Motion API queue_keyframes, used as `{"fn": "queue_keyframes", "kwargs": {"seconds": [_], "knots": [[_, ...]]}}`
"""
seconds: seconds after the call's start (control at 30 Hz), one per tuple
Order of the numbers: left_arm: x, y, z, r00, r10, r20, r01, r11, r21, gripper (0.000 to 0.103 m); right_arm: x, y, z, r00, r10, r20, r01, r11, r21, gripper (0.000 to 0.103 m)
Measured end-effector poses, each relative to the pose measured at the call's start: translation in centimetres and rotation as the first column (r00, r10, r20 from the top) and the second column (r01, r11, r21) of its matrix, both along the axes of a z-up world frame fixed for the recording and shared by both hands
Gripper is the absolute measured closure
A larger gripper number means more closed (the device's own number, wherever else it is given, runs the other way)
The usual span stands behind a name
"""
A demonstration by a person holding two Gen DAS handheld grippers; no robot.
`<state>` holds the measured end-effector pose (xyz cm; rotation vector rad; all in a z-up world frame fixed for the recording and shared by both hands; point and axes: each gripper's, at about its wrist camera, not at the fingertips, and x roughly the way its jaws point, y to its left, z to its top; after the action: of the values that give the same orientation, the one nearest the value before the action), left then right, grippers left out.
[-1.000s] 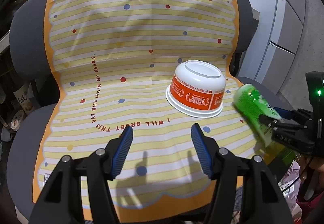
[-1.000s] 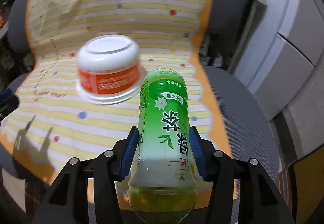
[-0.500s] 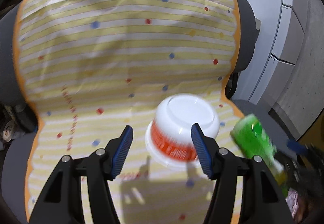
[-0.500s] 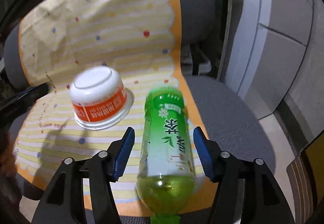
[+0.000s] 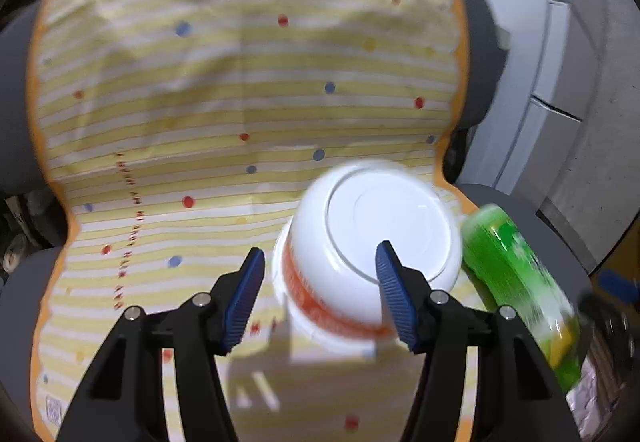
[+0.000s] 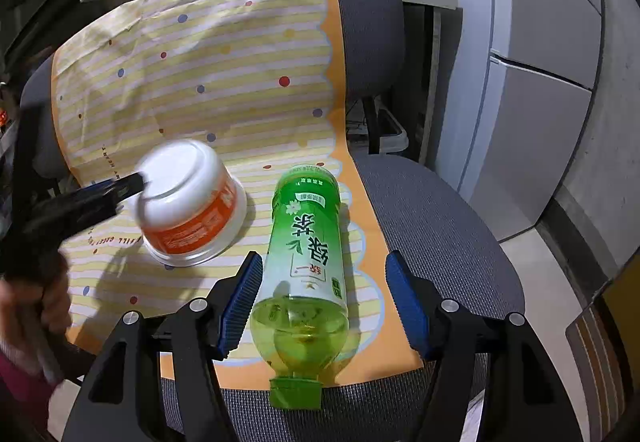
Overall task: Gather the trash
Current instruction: 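Grasp the white-and-orange tub rim with the left gripper while the right gripper holds the bottle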
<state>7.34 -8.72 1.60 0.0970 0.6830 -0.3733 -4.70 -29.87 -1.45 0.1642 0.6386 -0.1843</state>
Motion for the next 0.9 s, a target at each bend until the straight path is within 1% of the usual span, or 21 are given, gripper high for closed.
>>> {"fn": "queue_keyframes", "kwargs": {"seconds": [0.07, 0.1, 0.17, 0.2, 0.27, 0.33, 0.43, 0.5, 0.57, 0.67, 0.8, 0.9], "knots": [[-2.6, 1.0, -0.1, 1.0, 0.002, 0.028, -0.003, 1.0, 0.025, 0.046, -0.5, 0.3, 0.0, 1.0, 0.009, 0.008, -0.009, 1.0, -0.001, 0.038], [-3.7, 1.7, -0.5, 1.0, 0.002, 0.01, -0.003, 0.999, 0.04, 0.047, -0.8, 0.6, 0.1, 1.0, 0.013, 0.01, -0.013, 1.0, -0.003, 0.038], [-4.3, 2.8, -2.0, 0.996, 0.014, -0.084, -0.009, 0.998, 0.069, 0.053, -1.2, 1.1, 0.3, 1.0, 0.024, 0.016, -0.024, 1.0, -0.005, 0.038], [-4.5, 3.4, -3.0, 0.992, 0.017, -0.125, -0.01, 0.998, 0.062, 0.055, -1.3, 1.3, 0.3, 0.999, 0.028, 0.017, -0.028, 1.0, -0.003, 0.038], [-4.9, 5.1, -4.6, 0.984, 0.051, -0.171, -0.038, 0.996, 0.08, 0.055, -1.4, 1.7, 0.5, 0.999, 0.037, 0.019, -0.037, 0.999, 0.001, 0.038], [-5.3, 6.5, -4.7, 0.979, 0.058, -0.197, -0.047, 0.997, 0.058, 0.055, -1.6, 2.1, 0.6, 0.999, 0.045, 0.017, -0.045, 0.999, 0.001, 0.038], [-6.4, 7.9, -4.0, 0.976, 0.083, -0.203, -0.073, 0.996, 0.055, 0.055, -2.0, 2.6, 0.8, 0.999, 0.053, 0.01, -0.053, 0.998, -0.013, 0.038], [-7.1, 8.8, -3.3, 0.973, 0.103, -0.208, -0.095, 0.994, 0.05, 0.055, -2.1, 2.9, 0.6, 0.998, 0.068, 0.003, -0.068, 0.998, 0.004, 0.038], [-7.5, 10.0, -2.2, 0.973, 0.127, -0.192, -0.121, 0.992, 0.039, 0.055, -2.3, 3.3, 0.5, 0.997, 0.076, 0.005, -0.076, 0.997, 0.007, 0.038], [-8.3, 11.0, -0.3, 0.979, 0.14, -0.149, -0.142, 0.99, -0.001, 0.054, -2.3, 3.6, 0.6, 0.996, 0.083, 0.011, -0.083, 0.997, 0.003, 0.038], [-8.6, 11.3, 2.1, 0.985, 0.146, -0.087, -0.149, 0.988, -0.035, 0.052, -2.6, 3.3, 0.7, 0.997, 0.077, 0.029, -0.077, 0.997, -0.008, 0.038], [-7.3, 10.1, 2.1, 0.989, 0.123, -0.087, -0.125, 0.992, -0.018, 0.052, -2.0, 2.4, 0.2, 0.997, 0.073, 0.016, -0.073, 0.997, 0.005, 0.038]]}}
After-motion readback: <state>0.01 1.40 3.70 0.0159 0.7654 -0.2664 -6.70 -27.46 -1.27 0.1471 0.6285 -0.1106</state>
